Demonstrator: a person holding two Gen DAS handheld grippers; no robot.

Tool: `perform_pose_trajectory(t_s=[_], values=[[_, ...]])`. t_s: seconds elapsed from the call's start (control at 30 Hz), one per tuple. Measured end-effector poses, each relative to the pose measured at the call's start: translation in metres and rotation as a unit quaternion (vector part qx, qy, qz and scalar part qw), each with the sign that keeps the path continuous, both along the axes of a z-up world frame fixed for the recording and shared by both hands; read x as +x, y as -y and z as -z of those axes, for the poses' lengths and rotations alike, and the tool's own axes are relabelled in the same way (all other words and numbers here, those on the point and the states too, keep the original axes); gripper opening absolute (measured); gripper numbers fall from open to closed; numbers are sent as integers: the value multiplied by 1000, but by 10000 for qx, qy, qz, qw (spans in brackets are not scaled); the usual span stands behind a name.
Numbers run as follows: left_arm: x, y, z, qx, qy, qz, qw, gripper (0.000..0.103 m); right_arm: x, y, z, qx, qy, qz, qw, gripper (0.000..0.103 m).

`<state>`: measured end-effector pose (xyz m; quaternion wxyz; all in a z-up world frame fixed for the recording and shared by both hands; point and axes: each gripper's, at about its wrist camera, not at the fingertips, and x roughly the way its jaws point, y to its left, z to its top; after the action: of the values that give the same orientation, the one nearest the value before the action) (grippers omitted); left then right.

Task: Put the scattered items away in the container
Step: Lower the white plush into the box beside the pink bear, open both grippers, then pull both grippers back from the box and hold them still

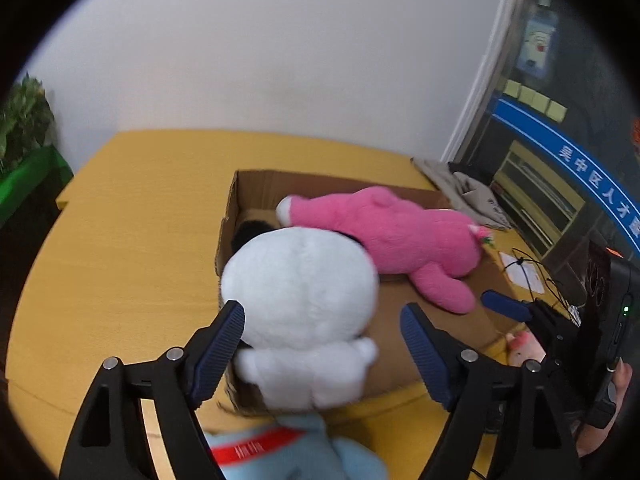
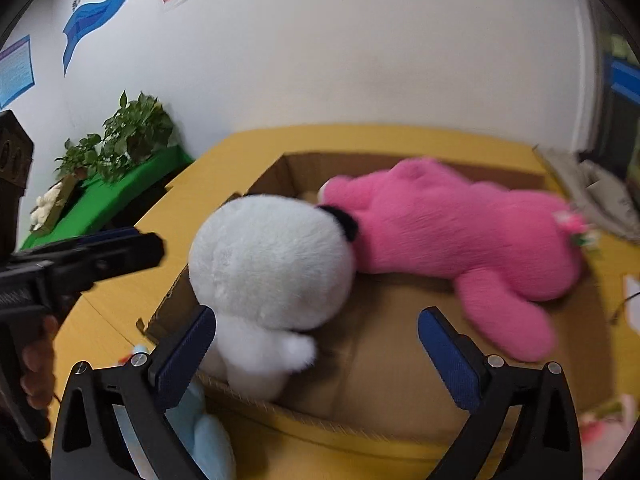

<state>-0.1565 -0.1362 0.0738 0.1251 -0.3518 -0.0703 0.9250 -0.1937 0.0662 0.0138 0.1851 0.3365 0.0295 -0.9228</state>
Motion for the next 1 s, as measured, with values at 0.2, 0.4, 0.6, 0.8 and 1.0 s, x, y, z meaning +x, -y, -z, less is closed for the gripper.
perform_pose_trajectory(t_s=[0.2,0.4,0.6,0.8,1.0], values=[[54,-72,-26,-164,-467,340,9982,80,68,-47,-32,466,-491,455,9967,103],[87,-125,-25,-222,-571,526,9967,80,107,-87,-48,606,-658,813,9927,103],[107,-147,-25,-243,-566,489,9969,80,135,-114,-50,550,-741,857,9920,103],[121,-159,-28,-343,-629,459,9964,80,145,-129,-52,443,-782,856,9923,103],[125,-167,-26,-367,-642,451,9962,80,149,-134,-49,411,-775,809,9929,103]])
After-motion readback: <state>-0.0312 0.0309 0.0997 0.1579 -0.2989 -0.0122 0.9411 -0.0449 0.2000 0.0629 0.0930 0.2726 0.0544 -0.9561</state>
